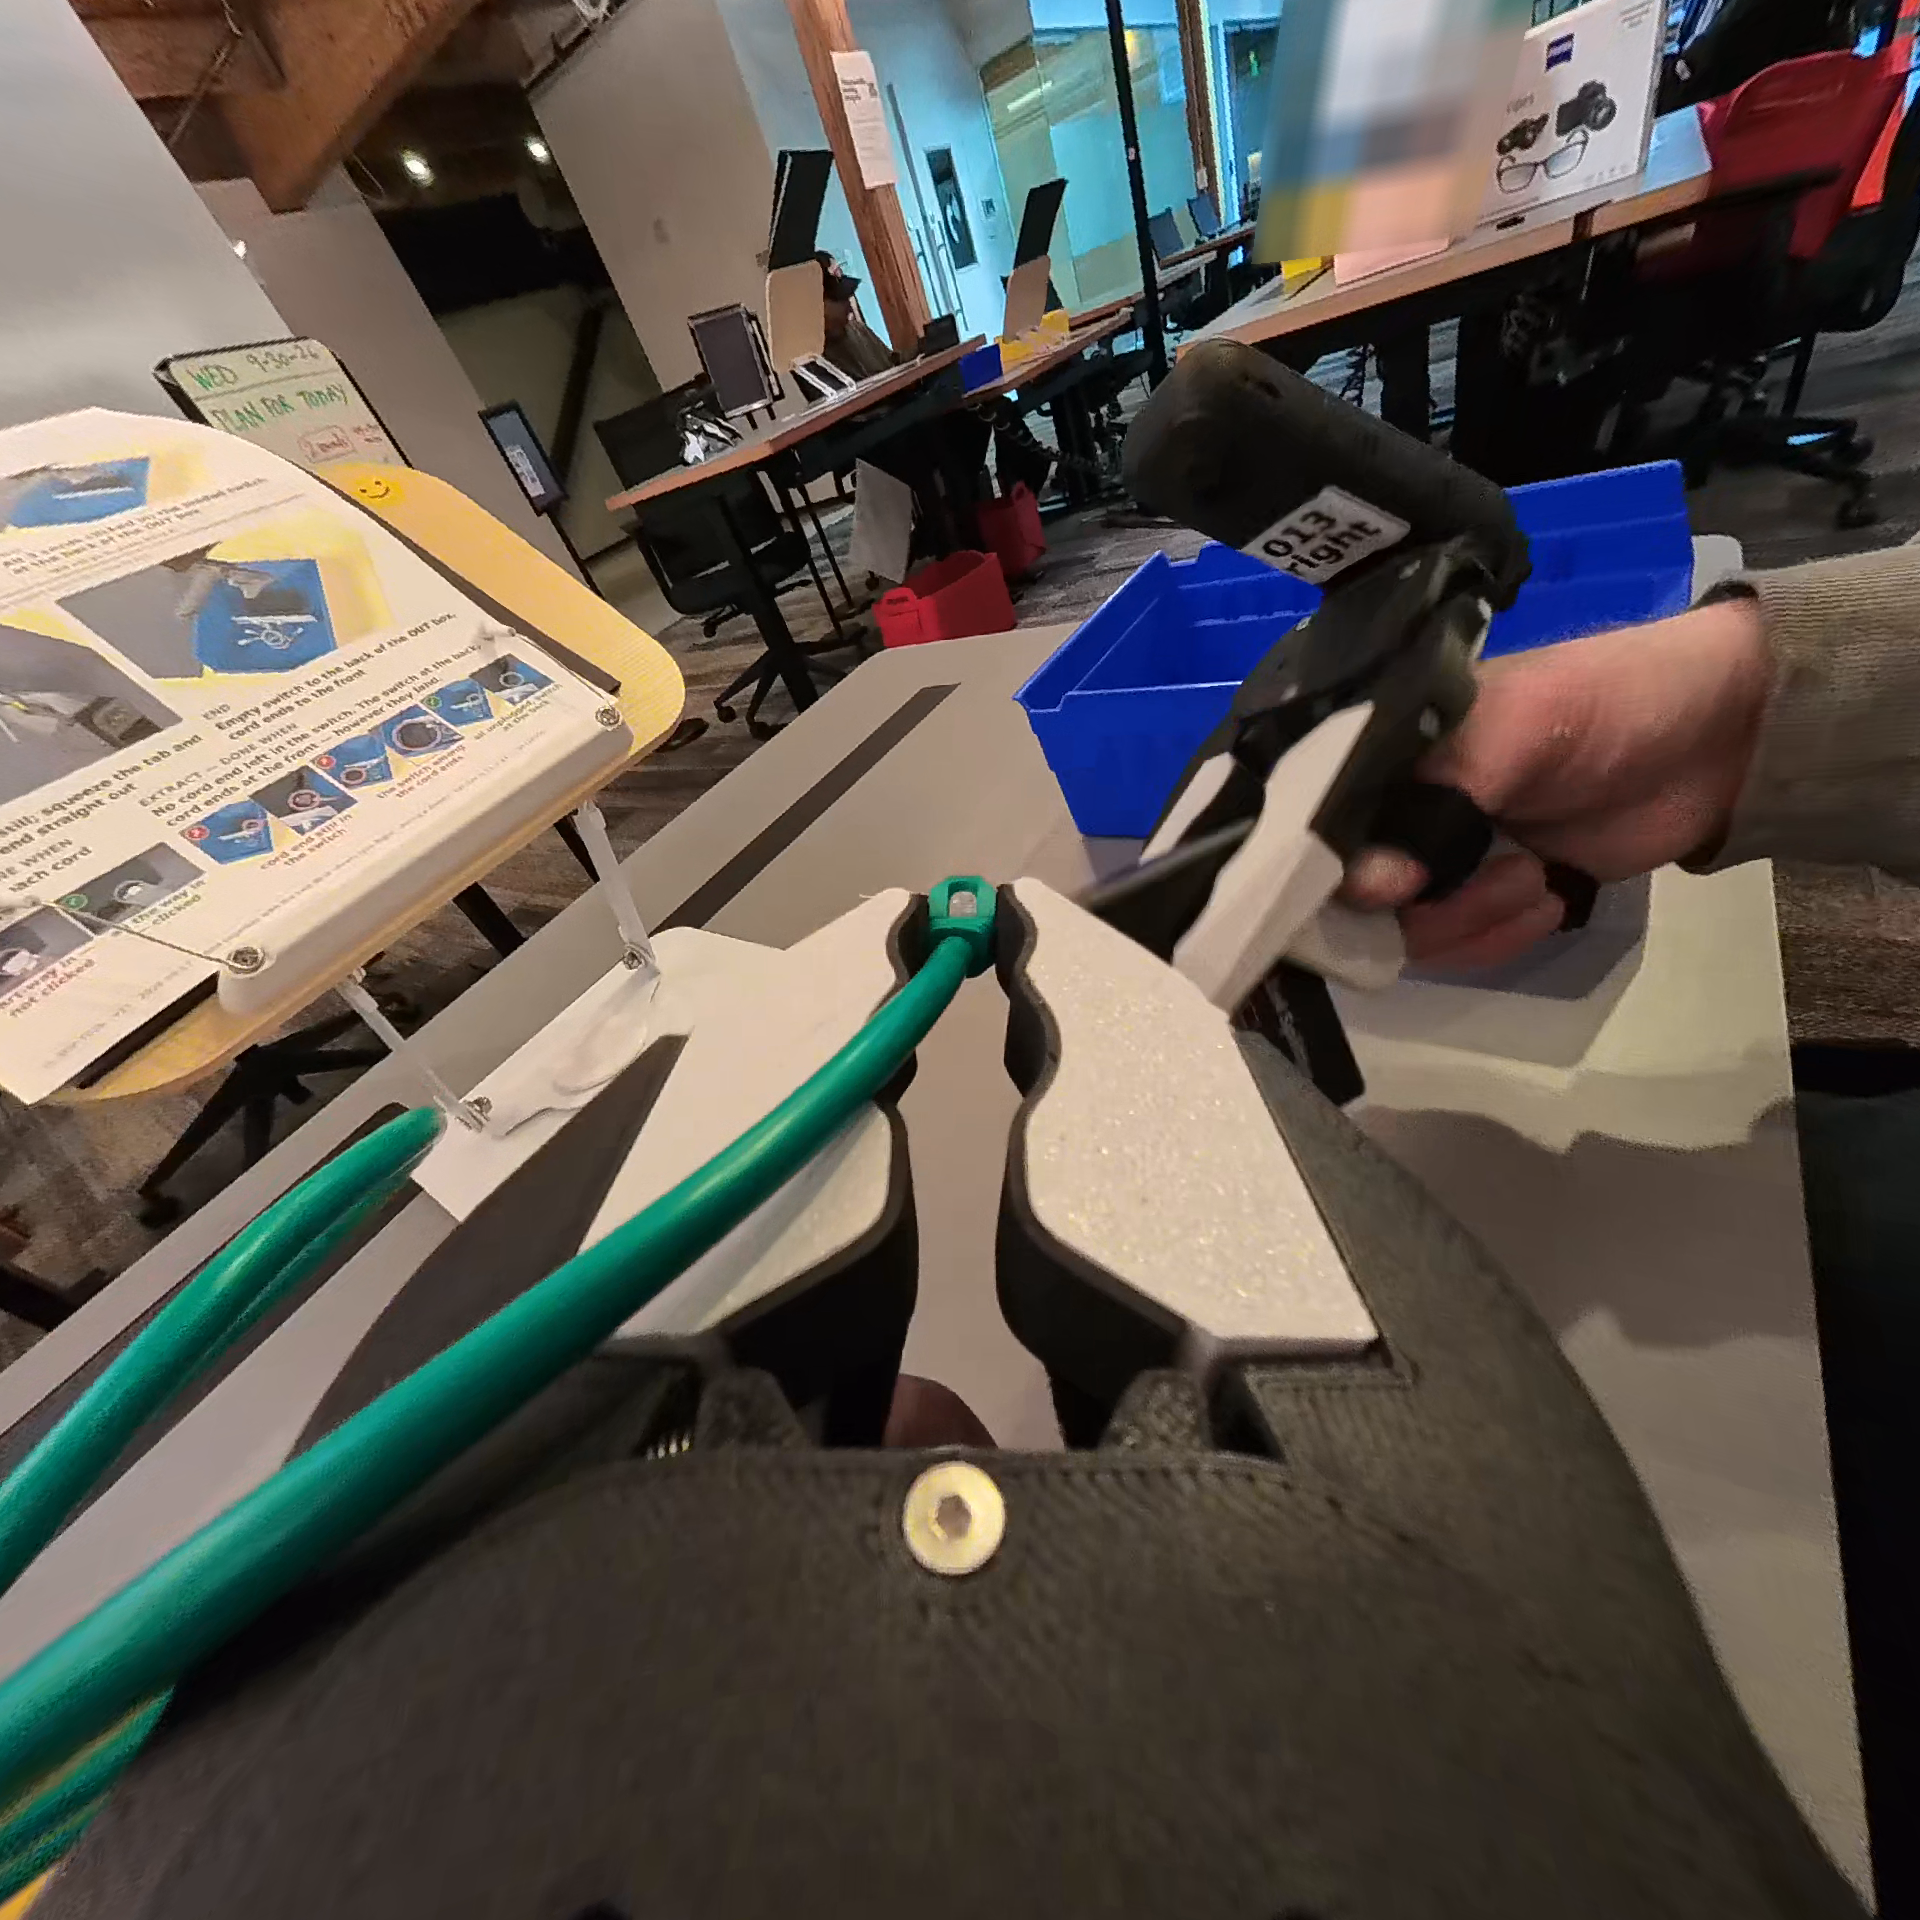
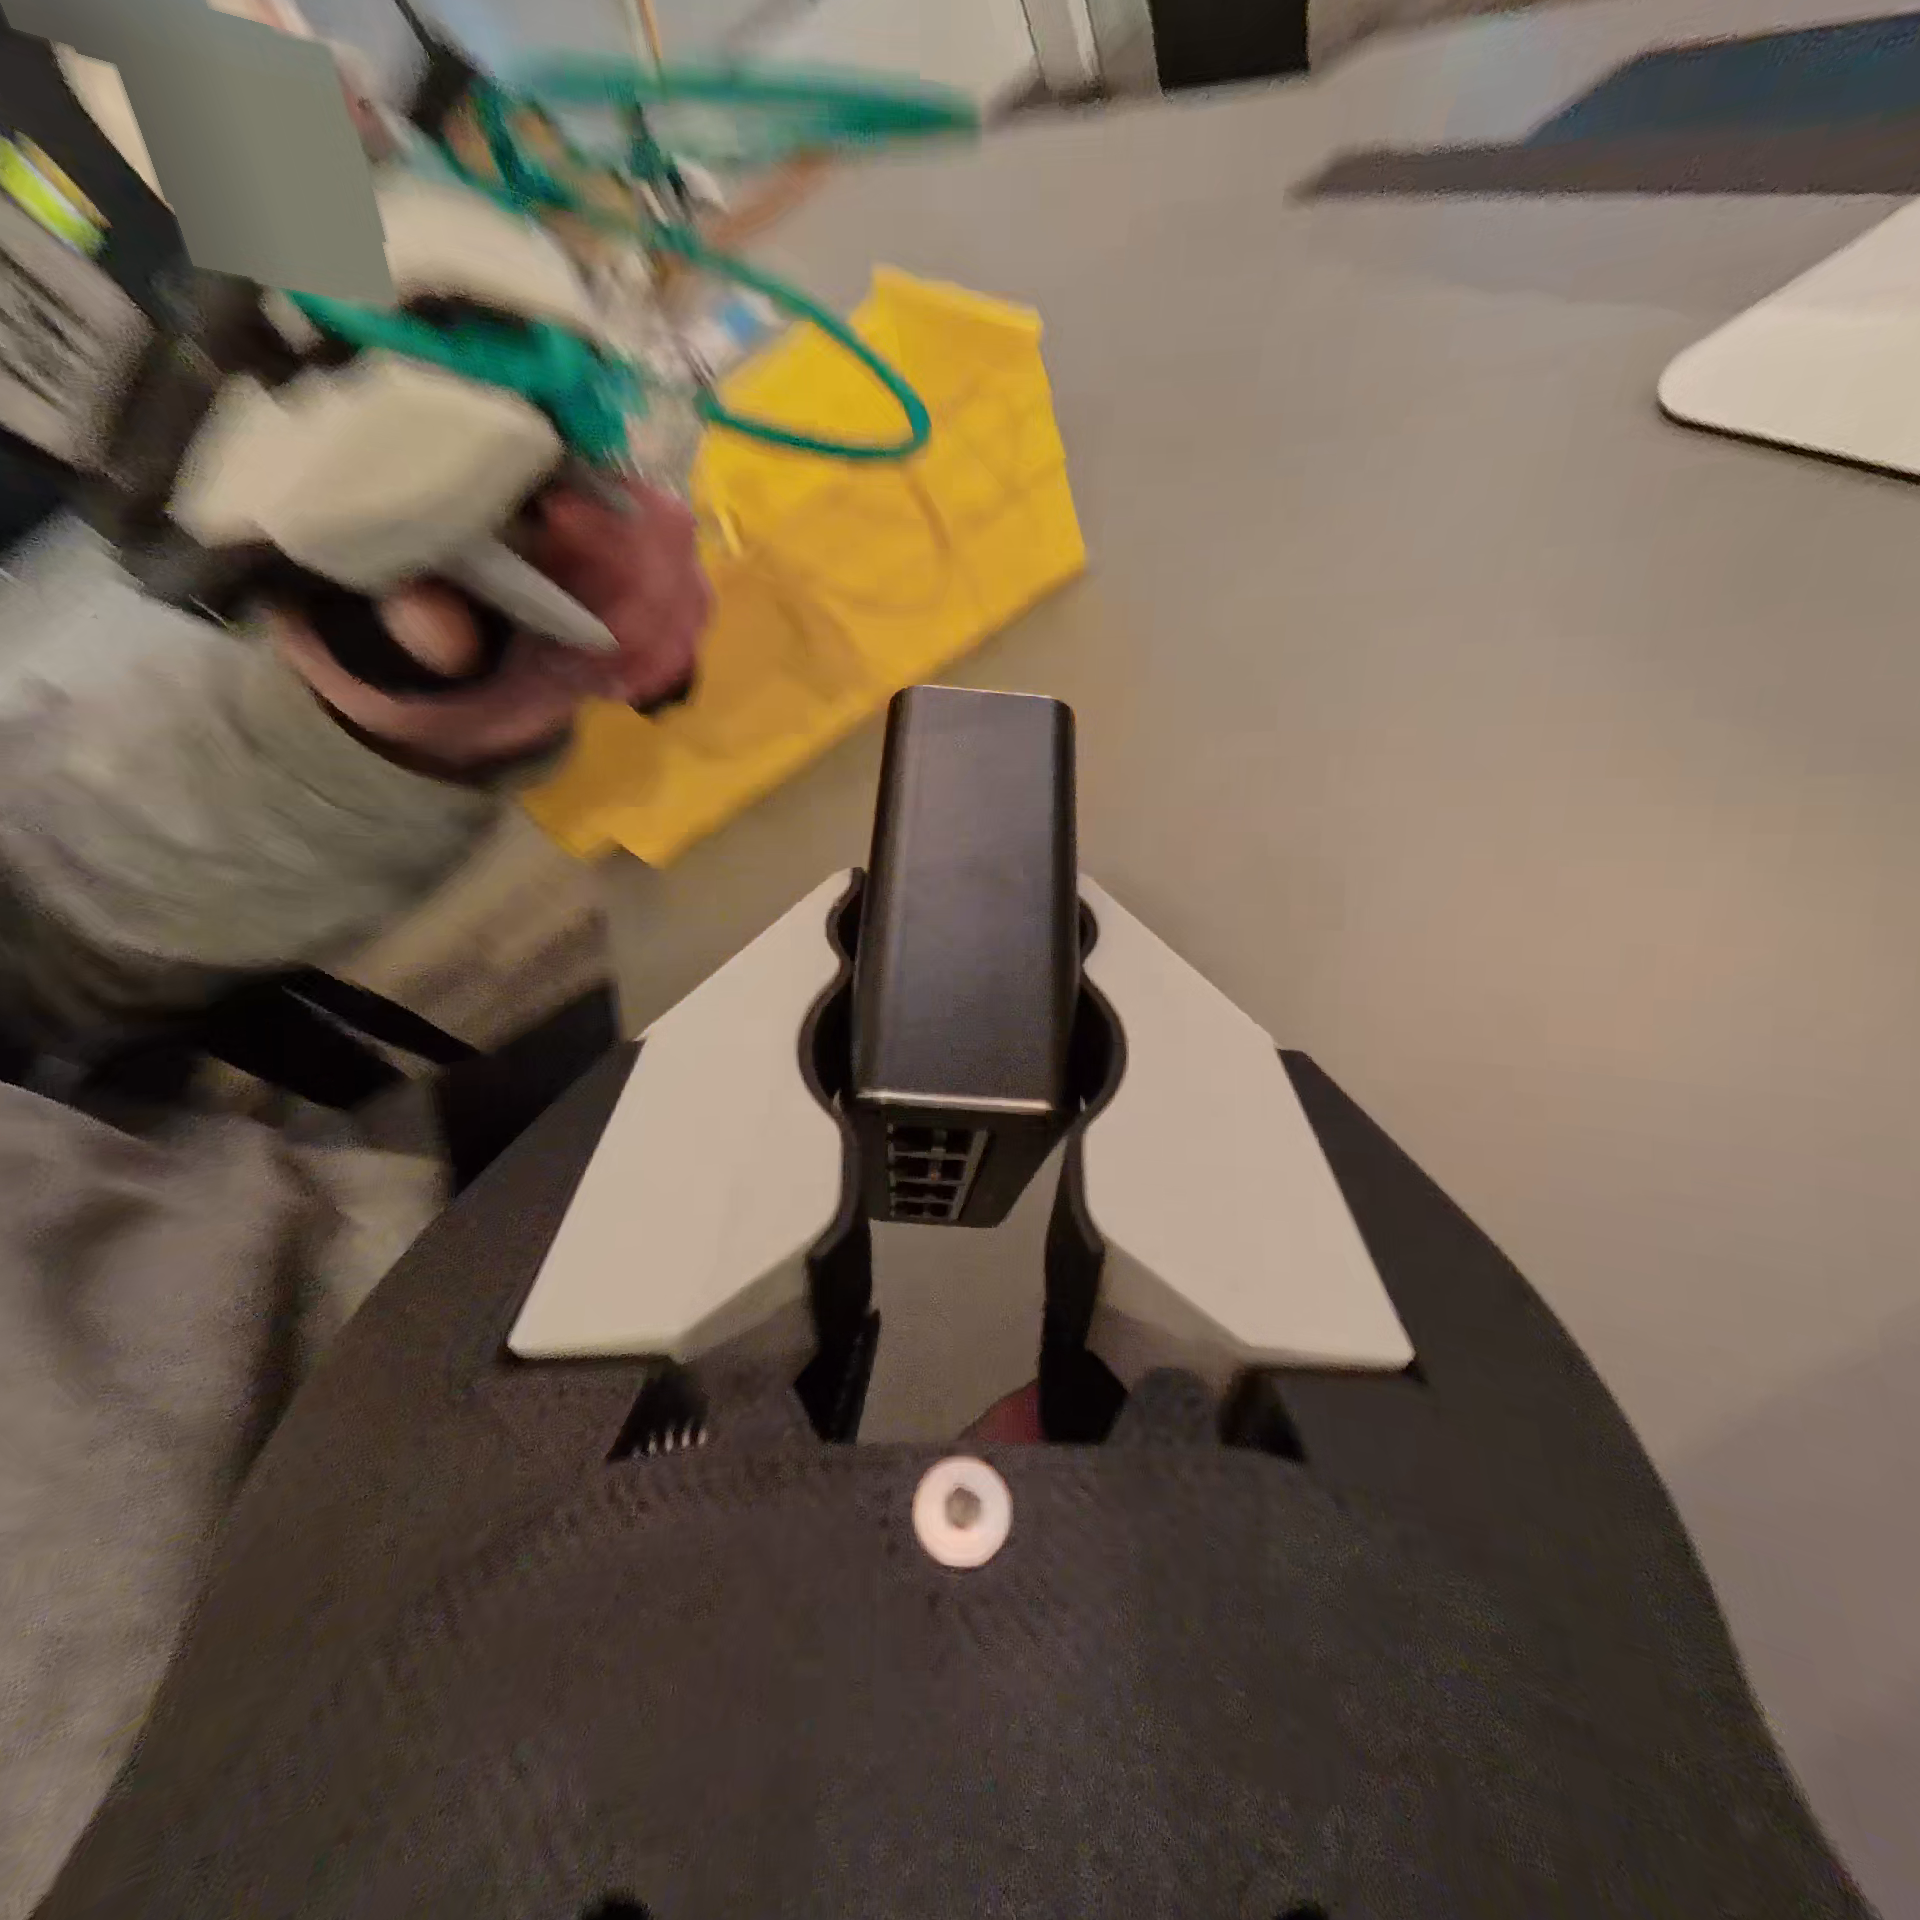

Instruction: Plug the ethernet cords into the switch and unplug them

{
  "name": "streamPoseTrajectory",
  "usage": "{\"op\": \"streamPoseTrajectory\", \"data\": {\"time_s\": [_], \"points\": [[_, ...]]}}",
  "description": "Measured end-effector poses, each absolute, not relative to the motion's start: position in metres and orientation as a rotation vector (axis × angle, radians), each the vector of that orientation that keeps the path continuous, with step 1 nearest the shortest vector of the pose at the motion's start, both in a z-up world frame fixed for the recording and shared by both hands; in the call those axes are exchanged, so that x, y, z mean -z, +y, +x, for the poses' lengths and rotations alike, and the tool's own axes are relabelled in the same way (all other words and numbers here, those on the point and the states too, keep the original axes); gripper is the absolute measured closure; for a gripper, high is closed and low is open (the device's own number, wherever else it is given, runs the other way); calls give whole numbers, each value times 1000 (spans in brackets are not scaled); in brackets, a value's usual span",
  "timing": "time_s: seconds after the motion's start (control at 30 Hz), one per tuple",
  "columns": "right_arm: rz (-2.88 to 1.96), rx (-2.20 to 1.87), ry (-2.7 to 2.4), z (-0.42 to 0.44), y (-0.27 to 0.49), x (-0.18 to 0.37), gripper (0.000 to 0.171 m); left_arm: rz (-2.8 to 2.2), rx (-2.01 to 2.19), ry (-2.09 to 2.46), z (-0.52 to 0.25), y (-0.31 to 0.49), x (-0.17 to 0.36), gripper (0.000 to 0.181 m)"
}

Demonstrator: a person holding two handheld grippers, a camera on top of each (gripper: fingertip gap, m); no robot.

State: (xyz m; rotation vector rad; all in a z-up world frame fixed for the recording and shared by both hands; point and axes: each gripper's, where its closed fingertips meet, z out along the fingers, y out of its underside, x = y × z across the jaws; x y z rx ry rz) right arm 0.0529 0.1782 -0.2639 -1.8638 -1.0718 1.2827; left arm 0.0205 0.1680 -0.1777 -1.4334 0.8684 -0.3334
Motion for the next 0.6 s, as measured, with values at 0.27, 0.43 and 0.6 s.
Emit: {"op": "streamPoseTrajectory", "data": {"time_s": [0.27,0.43,0.6], "points": [[-1754,-834,-1568,41,161,333,139,-1430,315,900,24,166,182,169],[-1613,-736,-1714,38,158,340,138,-1430,319,910,27,165,184,169],[-1632,-713,-1648,45,169,332,113,-1427,306,931,30,164,187,169]]}}
